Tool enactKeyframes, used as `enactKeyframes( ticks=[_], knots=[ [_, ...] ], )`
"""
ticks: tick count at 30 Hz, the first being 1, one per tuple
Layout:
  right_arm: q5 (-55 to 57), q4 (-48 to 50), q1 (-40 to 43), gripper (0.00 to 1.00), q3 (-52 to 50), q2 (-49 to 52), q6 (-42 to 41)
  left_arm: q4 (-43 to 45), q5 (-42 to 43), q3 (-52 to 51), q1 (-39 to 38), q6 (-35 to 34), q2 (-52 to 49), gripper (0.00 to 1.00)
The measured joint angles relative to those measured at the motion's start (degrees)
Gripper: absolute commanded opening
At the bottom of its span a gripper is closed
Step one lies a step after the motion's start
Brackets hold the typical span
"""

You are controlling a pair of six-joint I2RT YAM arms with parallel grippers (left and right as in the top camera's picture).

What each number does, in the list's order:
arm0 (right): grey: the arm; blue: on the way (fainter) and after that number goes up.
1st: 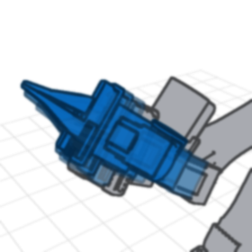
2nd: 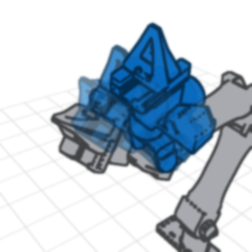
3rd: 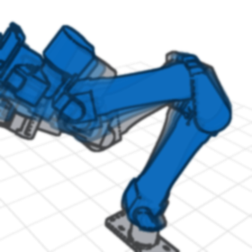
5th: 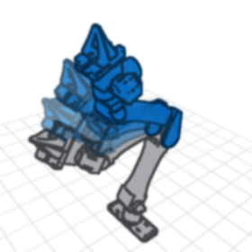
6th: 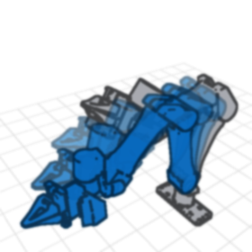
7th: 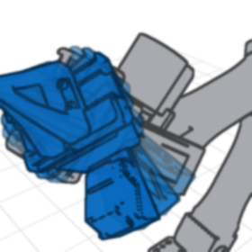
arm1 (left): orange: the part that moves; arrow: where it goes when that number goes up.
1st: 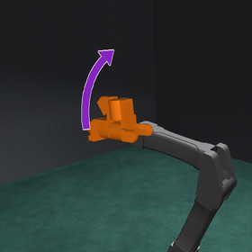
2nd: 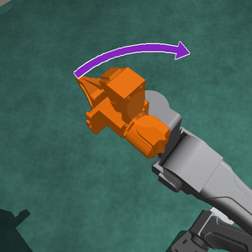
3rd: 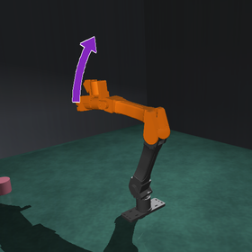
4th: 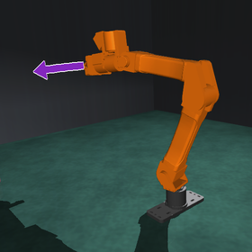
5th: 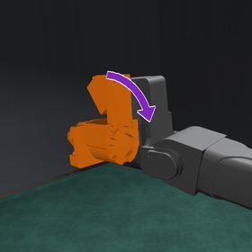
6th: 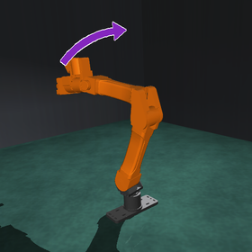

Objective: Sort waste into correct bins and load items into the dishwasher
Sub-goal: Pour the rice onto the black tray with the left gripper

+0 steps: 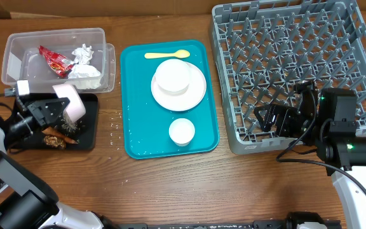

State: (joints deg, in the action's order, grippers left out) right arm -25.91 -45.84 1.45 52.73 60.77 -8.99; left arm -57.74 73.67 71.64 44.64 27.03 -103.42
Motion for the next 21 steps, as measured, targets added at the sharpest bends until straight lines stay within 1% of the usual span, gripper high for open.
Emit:
enactKeyframes(
  ticks=[5, 8, 11, 17, 21],
  knots=[
    [0.0, 0.0, 0.0, 1.00, 0.0, 0.0, 0.0, 0.3, 5.8, -1.7, 3.7, 0.0, -0.1, 0.04],
    [0.0, 0.0, 0.0, 1.00, 0.0, 0.0, 0.0, 0.6, 10.2, -1.8, 5.8, -1.5, -1.0, 0.04],
    [0.0, -0.1, 0.0, 1.00, 0.0, 0.0, 0.0, 1.0, 12.6, -1.8, 6.9, -4.4, -1.7, 0.04],
    [0.0, -0.6, 0.0, 1.00, 0.0, 0.0, 0.0, 1.7, 14.5, -1.9, 7.2, -9.8, -1.8, 0.04],
    [0.0, -0.8, 0.0, 1.00, 0.0, 0.0, 0.0, 5.2, 15.0, -1.9, 7.2, -16.3, -1.8, 0.04]
  ],
)
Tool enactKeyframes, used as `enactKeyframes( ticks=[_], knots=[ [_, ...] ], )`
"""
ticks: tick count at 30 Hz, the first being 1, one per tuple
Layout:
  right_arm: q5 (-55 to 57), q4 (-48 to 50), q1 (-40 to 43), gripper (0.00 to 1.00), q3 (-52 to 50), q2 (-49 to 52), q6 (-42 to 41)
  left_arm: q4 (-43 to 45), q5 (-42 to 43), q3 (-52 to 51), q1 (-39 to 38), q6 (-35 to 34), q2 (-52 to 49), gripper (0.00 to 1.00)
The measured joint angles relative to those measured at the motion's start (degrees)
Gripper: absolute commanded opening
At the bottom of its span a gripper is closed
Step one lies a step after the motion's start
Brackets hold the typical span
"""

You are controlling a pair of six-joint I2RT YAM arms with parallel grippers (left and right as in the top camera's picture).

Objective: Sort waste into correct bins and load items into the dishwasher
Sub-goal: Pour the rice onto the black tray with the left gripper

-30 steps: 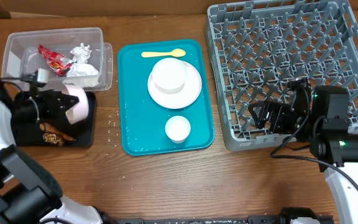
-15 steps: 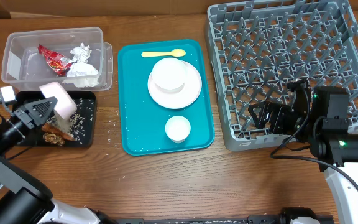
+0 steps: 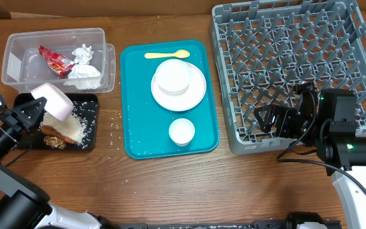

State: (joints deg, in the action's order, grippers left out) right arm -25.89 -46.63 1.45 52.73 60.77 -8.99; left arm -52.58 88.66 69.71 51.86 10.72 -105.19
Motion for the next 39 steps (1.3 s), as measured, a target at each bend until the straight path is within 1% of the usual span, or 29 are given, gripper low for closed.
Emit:
enactKeyframes(
  ticks=[5, 9, 14, 16, 18, 20, 23, 24, 25, 26, 27, 28, 32, 34, 35, 37, 39],
  knots=[
    [0.0, -0.1, 0.0, 1.00, 0.0, 0.0, 0.0, 2.4, 0.3, 0.0, 0.0, -7.9, 0.0, 0.04],
    [0.0, -0.1, 0.0, 1.00, 0.0, 0.0, 0.0, 2.5, 0.3, 0.0, 0.0, -10.9, 0.0, 0.04],
    [0.0, -0.1, 0.0, 1.00, 0.0, 0.0, 0.0, 2.9, 0.3, 0.0, -0.5, -11.0, 0.0, 0.04],
    [0.0, -0.1, 0.0, 1.00, 0.0, 0.0, 0.0, 2.8, -0.4, 0.8, -3.5, -9.8, 0.0, 0.04],
    [0.0, -0.1, 0.0, 1.00, 0.0, 0.0, 0.0, 2.9, -3.8, 3.6, -8.8, -9.2, 0.3, 0.04],
    [0.0, -0.1, 0.0, 1.00, 0.0, 0.0, 0.0, 2.8, -9.9, 7.4, -16.3, -9.2, 1.9, 0.04],
    [0.0, -0.1, 0.0, 1.00, 0.0, 0.0, 0.0, 2.6, -25.1, 12.7, -30.9, -9.1, 6.0, 0.04],
    [0.0, -0.1, 0.0, 1.00, 0.0, 0.0, 0.0, 2.3, -29.0, 13.2, -34.0, -9.1, 6.9, 0.04],
    [0.0, -0.1, 0.0, 1.00, 0.0, 0.0, 0.0, 1.7, -31.9, 13.4, -37.4, -9.0, 7.5, 0.04],
    [0.0, -0.1, 0.0, 1.00, 0.0, 0.0, 0.0, 0.1, -37.9, 13.6, -41.2, -9.0, 7.9, 0.04],
    [-0.1, -0.1, 0.0, 1.00, 0.0, 0.0, 0.0, -1.7, -46.8, 13.5, -46.4, -9.1, 7.9, 0.04],
    [0.0, 0.1, 0.0, 1.00, 0.0, 0.0, 0.0, -2.4, -52.9, 13.0, -51.0, -9.0, 7.4, 0.04],
    [0.0, 0.7, 0.0, 1.00, 0.0, 0.0, 0.0, -2.8, -70.5, 9.8, -64.5, -9.2, 4.4, 0.04],
    [0.0, 0.7, 0.0, 1.00, 0.0, 0.0, 0.0, -3.0, -77.0, 8.5, -69.8, -9.8, 1.7, 0.04],
    [0.0, 0.7, 0.0, 1.00, 0.0, 0.0, 0.0, -3.1, -78.9, 8.2, -71.2, -10.0, 0.8, 0.04],
    [0.0, 0.7, 0.0, 1.00, 0.0, 0.0, 0.0, -3.1, -82.4, 8.0, -72.7, -10.6, -0.8, 0.04],
    [0.0, 0.7, 0.0, 1.00, 0.0, 0.0, 0.0, -3.1, -84.2, 8.0, -73.1, -10.7, -1.6, 0.04]
  ],
)
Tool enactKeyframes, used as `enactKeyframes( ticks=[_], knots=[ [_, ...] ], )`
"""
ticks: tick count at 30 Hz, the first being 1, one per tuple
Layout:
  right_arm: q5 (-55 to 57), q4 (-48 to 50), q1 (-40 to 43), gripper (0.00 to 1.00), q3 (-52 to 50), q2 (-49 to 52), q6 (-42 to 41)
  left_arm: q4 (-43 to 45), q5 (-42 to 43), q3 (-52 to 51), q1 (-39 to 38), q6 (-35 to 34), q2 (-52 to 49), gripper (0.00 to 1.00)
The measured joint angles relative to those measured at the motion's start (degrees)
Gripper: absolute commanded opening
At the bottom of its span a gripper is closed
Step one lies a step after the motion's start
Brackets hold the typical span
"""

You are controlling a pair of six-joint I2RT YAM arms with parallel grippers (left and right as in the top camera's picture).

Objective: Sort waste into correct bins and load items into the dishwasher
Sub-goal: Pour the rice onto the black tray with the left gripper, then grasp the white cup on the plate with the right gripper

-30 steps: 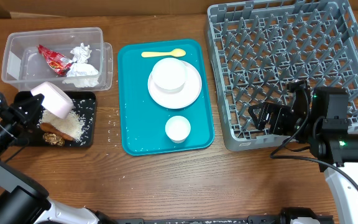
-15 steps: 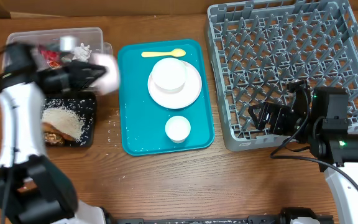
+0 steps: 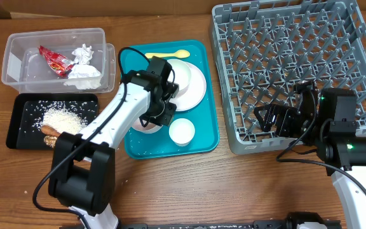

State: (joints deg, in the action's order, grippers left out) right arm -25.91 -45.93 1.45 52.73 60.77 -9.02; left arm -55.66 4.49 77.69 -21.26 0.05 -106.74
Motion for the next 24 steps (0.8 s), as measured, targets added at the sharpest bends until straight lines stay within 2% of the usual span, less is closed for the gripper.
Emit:
enactKeyframes(
  ticks=[1, 2, 3, 5, 8, 10, 14, 17, 18, 19, 21, 24],
  knots=[
    [0.0, 0.0, 0.0, 1.00, 0.0, 0.0, 0.0, 0.0, -0.9, 0.0, -0.2, 0.0, -0.5, 0.04],
    [0.0, 0.0, 0.0, 1.00, 0.0, 0.0, 0.0, 0.0, -1.7, 0.0, -0.2, -0.1, -0.9, 0.12],
    [0.0, 0.0, 0.0, 1.00, 0.0, 0.0, 0.0, 0.1, -2.3, 0.0, -0.2, -0.2, -1.2, 0.24],
    [0.0, 0.0, 0.0, 0.99, 0.0, 0.0, 0.0, 0.2, -3.3, 0.0, -0.2, -0.4, -1.6, 0.38],
    [0.0, 0.1, 0.0, 0.98, 0.0, 0.0, 0.0, 0.5, -3.9, 0.0, -0.2, -0.8, -2.2, 0.50],
    [-0.2, 0.1, 0.0, 0.97, 0.0, 0.0, 0.0, 0.5, -4.1, 0.0, -0.2, -0.9, -2.2, 0.53],
    [-5.3, 4.2, 0.0, 0.89, 0.0, 0.0, -0.5, -2.8, -4.2, 2.8, -0.2, -1.3, -2.4, 0.56],
    [-7.8, 9.1, -0.4, 0.87, 0.1, 0.0, -3.7, -6.8, -4.1, 9.1, -0.2, -1.4, -2.8, 0.58],
    [-7.7, 10.3, -1.2, 0.87, 0.2, 0.0, -5.0, -8.3, -4.1, 12.3, -0.1, -1.5, -2.8, 0.62],
    [-5.7, 10.7, -3.6, 0.87, 0.8, 0.0, -6.8, -9.7, -4.1, 15.8, 0.0, -1.7, -2.8, 0.67],
    [-1.9, 10.3, -7.5, 0.88, 2.6, 0.5, -8.4, -12.6, -4.1, 20.7, 0.7, -2.8, -2.9, 0.68],
    [9.3, 8.6, -19.2, 0.87, 12.9, 6.3, -10.7, -16.2, -3.5, 29.8, 4.9, -4.5, -2.9, 0.69]
  ],
)
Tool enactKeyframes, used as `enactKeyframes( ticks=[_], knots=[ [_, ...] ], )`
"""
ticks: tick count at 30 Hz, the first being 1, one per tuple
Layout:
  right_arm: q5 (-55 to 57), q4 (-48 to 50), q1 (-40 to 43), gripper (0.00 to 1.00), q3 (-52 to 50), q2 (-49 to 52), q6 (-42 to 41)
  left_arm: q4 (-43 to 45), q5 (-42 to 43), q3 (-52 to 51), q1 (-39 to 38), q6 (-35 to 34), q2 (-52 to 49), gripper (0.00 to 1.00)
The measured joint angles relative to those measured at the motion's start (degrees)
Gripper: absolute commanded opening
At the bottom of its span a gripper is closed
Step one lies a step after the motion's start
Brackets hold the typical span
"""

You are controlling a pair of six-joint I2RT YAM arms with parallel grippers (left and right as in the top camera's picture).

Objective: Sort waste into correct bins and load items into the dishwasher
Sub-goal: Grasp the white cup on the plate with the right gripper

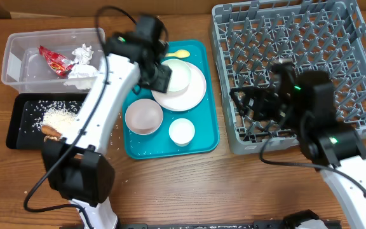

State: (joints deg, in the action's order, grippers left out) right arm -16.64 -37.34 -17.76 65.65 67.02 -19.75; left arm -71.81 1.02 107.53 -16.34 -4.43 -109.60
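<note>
A teal tray [132, 147] holds a white plate [192, 95] with a white bowl [179, 74] on it. The tray also carries an empty pinkish bowl [143, 116], a small white cup [182, 131] and a yellow spoon [180, 54]. My left gripper [162, 75] sits at the left rim of the bowl on the plate; it looks open and holds nothing. The right gripper [241, 102] hovers open over the left edge of the grey dish rack [284, 38].
At the far left, a clear bin [18, 63] contains a red wrapper and crumpled tissue. In front of it lies a black tray [18, 124] with rice and food scraps. A few grains of rice are scattered on the table beside it.
The left gripper has left the pinkish bowl on the tray's lower left and now sits further back at the bowl on the plate. The right arm has shifted left and up over the rack's edge.
First my left gripper held the pinkish bowl tilted over the black tray. Then rice lay under the bowl on that tray. Later the bowl was down on the teal tray under the gripper. Now it stands free, empty, while the gripper is at the plate's bowl.
</note>
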Motion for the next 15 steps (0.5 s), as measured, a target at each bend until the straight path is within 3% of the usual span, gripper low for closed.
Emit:
enactKeyframes(
  ticks=[1, 6, 11, 15],
  knots=[
    [5.0, 0.1, -4.6, 0.86, 5.7, 5.1, -0.6, 0.0, 0.1, 1.9, 1.6, -0.2, 0.0, 0.68],
    [12.2, 2.6, -8.8, 0.77, 17.0, 21.6, -4.0, 0.0, 0.4, 3.2, 7.6, -1.5, 0.0, 0.68],
    [12.3, 6.9, -8.8, 0.64, 22.0, 37.8, -6.9, 0.3, 2.7, 3.2, 12.6, -3.2, 0.0, 0.72],
    [12.1, 9.2, -8.8, 0.60, 22.3, 46.2, -9.6, 0.3, 3.3, 3.2, 14.6, -4.1, 0.0, 0.76]
  ],
)
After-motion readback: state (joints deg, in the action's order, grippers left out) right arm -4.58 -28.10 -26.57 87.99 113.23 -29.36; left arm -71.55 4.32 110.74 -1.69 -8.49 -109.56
